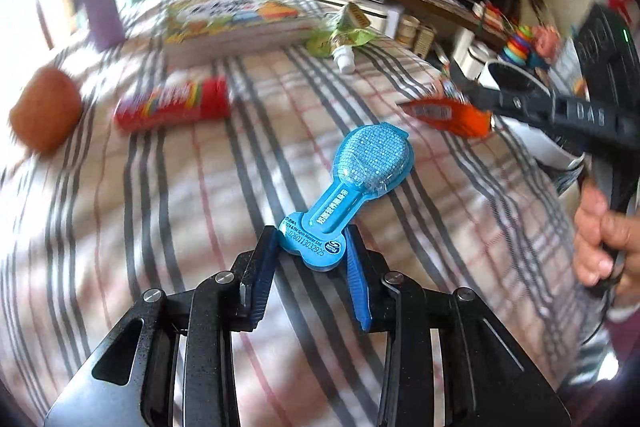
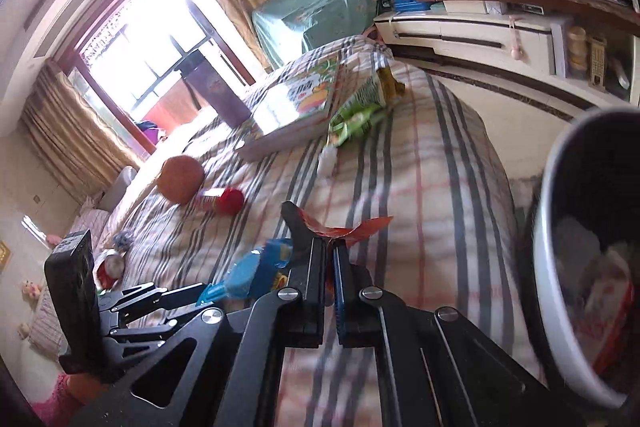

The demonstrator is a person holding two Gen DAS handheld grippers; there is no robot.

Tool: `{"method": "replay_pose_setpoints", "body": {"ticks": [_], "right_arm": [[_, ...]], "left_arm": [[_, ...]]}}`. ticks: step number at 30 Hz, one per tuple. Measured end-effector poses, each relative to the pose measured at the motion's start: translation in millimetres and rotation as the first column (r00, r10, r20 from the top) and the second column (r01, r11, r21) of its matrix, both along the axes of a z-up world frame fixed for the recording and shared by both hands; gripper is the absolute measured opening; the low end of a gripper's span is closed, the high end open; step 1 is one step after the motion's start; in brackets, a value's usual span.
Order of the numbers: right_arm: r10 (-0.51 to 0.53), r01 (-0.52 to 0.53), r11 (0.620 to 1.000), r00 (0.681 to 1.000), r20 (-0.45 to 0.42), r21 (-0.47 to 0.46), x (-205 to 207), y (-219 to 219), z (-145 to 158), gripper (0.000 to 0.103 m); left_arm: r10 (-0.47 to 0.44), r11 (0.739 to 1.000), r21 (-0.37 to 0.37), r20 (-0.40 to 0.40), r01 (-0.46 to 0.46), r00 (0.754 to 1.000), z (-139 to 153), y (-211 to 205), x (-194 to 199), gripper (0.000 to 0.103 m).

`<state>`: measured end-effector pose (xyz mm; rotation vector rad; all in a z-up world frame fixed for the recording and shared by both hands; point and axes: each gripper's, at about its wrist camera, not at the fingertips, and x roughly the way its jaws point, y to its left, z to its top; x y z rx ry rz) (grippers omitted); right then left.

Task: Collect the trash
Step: 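Grasp the blue brush-shaped toy with the left tool while the right tool grasps the orange wrapper, then carry the blue toy and orange wrapper over the trash bin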

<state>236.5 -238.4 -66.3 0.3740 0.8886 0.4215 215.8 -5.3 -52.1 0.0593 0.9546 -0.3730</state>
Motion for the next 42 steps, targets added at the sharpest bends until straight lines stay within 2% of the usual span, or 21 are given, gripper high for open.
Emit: {"method": "replay_pose_setpoints", "body": {"ticks": [7,16,28,42], "right_arm": [[0.008,-0.008,0.999,1.000,0.014,-0.031,-44.0,-3.5,-0.4,0.003],[-0.036,0.037,0.999,0.998,0.045,-0.034,-75.9,-22.1,8.6,0.003],[-0.102,0.104,0.994,0.991,0.086,-0.018,-104.1,-51.9,22.8,0.003],[-0.163,0.164,0.987,0.980,0.119,0.002,-116.5,-83.7,34.7,0.003]], "left_arm": [[0.080,0.992,-0.093,-0.005,-0.080,0.997,-0.8,-5.9,-45.0,0.032],[0.088,0.986,-0.140,0.016,-0.085,0.996,5.9,-24.1,-60.9,0.032],[0.034,0.988,-0.149,0.054,-0.025,0.998,19.7,-58.1,-72.5,0.032],[-0.008,0.990,-0.138,0.081,0.019,0.997,34.1,-89.5,-70.7,0.032]]}}
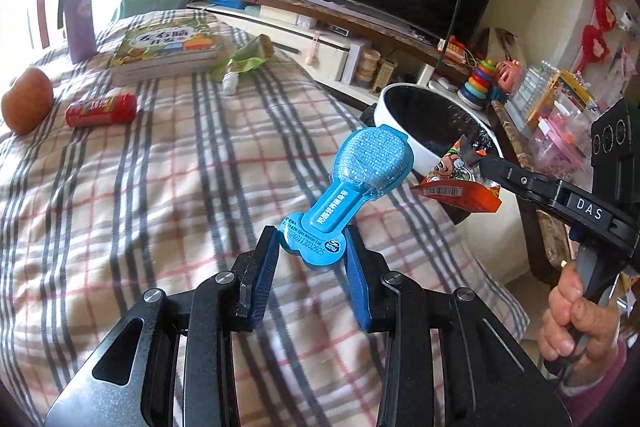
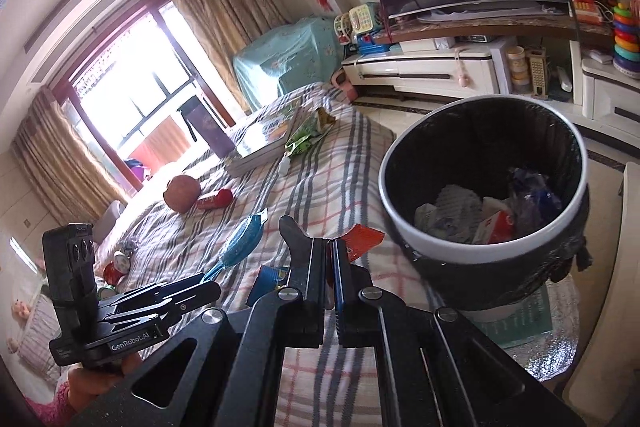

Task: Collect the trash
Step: 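Carry the blue toy and orange wrapper over the trash bin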

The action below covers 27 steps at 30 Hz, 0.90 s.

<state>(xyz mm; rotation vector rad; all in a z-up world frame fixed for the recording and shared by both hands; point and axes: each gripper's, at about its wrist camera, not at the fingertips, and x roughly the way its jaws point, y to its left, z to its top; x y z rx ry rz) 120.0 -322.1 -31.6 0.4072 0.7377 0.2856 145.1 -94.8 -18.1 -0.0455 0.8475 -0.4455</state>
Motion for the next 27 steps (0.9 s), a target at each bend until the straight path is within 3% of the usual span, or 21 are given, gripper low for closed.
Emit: {"method": "replay_pose_setpoints", "body": {"ticks": [27], "right_arm": [[-0.074,0.074,0.997,0.997,0.036,0.013,-2.9,-37.1,12.9,0.003]], "left_arm": [[-0.068,0.998,-0.007,0.018,0.068,0.998,16.0,-40.2,13.4,0.032]]}}
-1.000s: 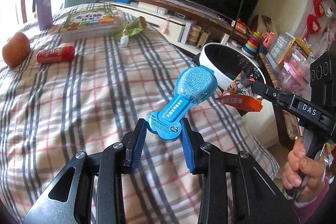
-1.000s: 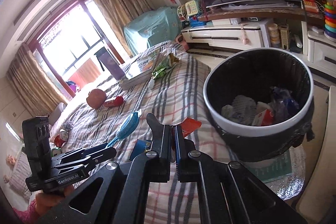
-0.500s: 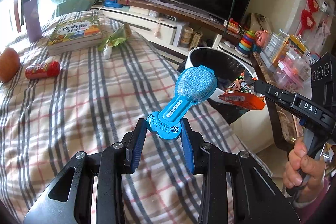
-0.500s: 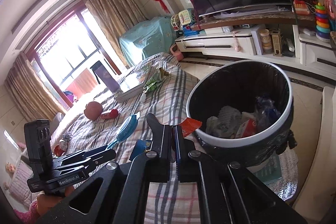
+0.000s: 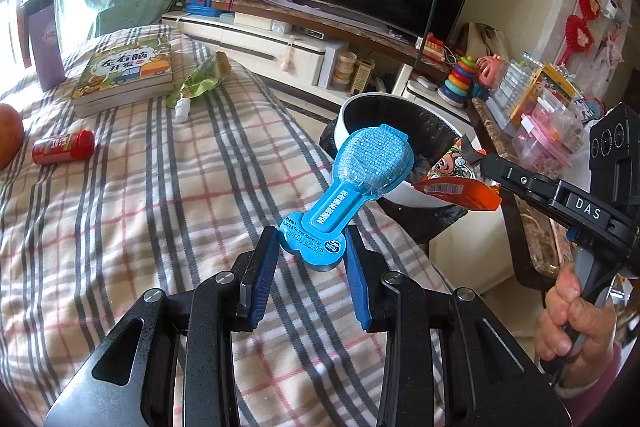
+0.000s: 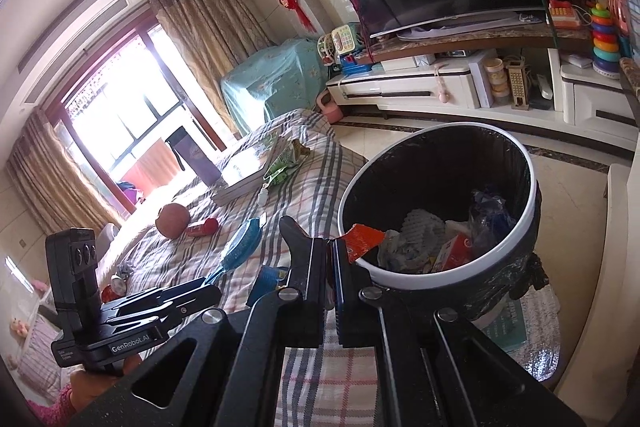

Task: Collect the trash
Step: 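Carry the blue toy and orange wrapper over the trash bin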

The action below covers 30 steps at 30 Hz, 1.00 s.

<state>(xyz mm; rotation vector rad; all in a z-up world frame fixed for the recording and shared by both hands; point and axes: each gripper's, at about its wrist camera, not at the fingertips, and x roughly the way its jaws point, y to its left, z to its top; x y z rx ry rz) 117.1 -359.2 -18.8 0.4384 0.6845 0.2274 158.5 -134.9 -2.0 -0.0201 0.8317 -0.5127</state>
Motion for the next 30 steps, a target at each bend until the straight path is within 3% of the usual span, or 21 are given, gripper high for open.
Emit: {"method": "replay_pose_setpoints", "body": {"ticks": [30], "right_arm": [[-0.088,0.088,0.995,0.996,0.001,-0.042,16.3,-48.6,-1.4,0.003]], "left_arm": [[-0.068,0.997,0.037,0.027,0.067,0.997,8.8,-49.0,21.3,0.032]]}}
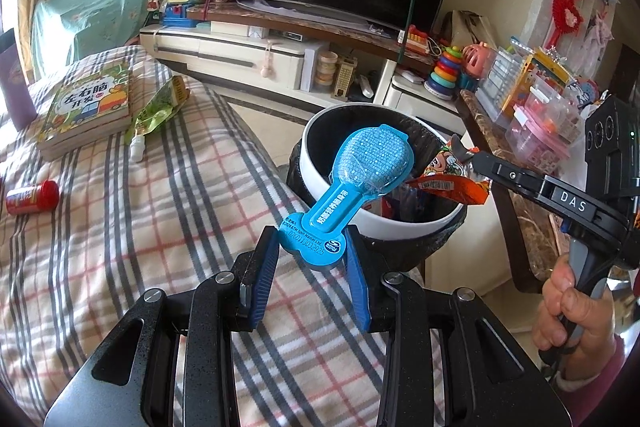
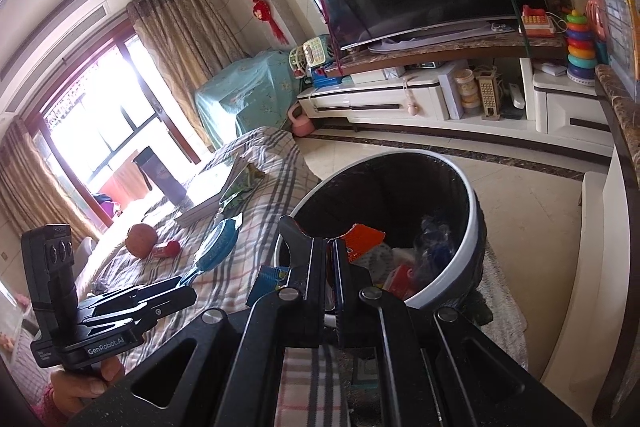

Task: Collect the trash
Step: 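Carry the blue toy and orange wrapper over the trash bin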

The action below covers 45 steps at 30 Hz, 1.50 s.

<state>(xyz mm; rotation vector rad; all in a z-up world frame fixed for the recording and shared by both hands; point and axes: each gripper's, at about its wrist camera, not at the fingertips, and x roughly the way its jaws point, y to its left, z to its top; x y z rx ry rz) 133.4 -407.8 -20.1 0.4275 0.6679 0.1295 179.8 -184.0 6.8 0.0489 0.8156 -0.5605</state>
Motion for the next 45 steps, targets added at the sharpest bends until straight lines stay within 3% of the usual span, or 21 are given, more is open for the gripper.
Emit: {"method": "replay_pose_setpoints", "body": {"ticks": [45], "right_arm": [[-0.018,0.016,0.999,0.999,-0.040,-0.035,39.2,-24.4,-13.9,0.003]], "left_arm": [[-0.062,0.994,0.091,-0.004,0.062,0.998,-6.8,-61.8,48.1,0.032]]}}
